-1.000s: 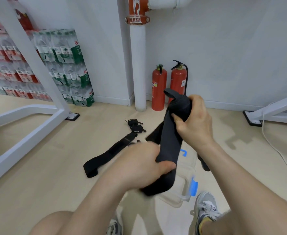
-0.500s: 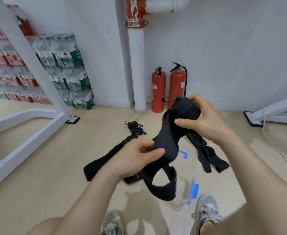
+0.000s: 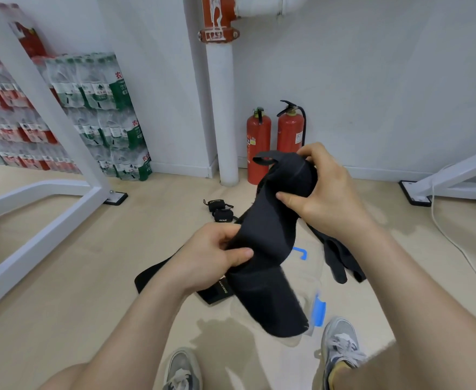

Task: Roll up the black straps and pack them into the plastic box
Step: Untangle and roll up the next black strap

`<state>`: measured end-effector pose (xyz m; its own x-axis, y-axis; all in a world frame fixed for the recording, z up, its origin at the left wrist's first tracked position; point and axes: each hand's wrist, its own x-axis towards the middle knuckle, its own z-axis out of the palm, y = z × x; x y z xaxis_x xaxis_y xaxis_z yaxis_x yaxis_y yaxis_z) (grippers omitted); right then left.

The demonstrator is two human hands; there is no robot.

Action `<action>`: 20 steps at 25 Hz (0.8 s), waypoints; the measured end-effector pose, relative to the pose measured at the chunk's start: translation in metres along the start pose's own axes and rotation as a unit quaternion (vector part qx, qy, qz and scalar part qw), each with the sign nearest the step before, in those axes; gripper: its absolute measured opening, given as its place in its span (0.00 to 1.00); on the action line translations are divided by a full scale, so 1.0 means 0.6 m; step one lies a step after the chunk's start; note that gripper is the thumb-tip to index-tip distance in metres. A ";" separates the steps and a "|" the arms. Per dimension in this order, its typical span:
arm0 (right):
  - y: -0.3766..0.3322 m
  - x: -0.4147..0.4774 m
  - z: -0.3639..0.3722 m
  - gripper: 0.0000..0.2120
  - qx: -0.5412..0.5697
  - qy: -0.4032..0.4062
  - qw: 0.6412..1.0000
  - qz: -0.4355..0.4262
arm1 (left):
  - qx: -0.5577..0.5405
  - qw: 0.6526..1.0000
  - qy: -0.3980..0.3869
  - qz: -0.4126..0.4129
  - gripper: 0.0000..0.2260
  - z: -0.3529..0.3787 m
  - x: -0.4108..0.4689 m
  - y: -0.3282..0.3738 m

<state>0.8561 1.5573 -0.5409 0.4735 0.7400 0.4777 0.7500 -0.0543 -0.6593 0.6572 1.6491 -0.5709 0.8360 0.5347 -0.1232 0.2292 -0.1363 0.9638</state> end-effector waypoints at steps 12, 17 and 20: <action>-0.002 -0.003 -0.019 0.24 0.245 -0.157 0.953 0.081 | -0.009 1.000 0.020 0.021 0.12 0.017 0.031 -0.007; 0.010 0.003 -0.032 0.28 0.342 -0.162 0.921 0.090 | -0.046 0.998 0.036 -0.011 0.22 0.015 0.030 -0.009; 0.017 0.005 -0.034 0.30 0.362 -0.173 0.912 0.081 | -0.072 0.996 0.035 -0.029 0.35 0.017 0.036 -0.019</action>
<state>0.8746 1.5455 -0.5340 0.2826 0.9358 0.2108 0.1220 0.1829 -0.9755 0.6778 1.6537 -0.5869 0.7854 0.5961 -0.1668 0.1973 0.0143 0.9802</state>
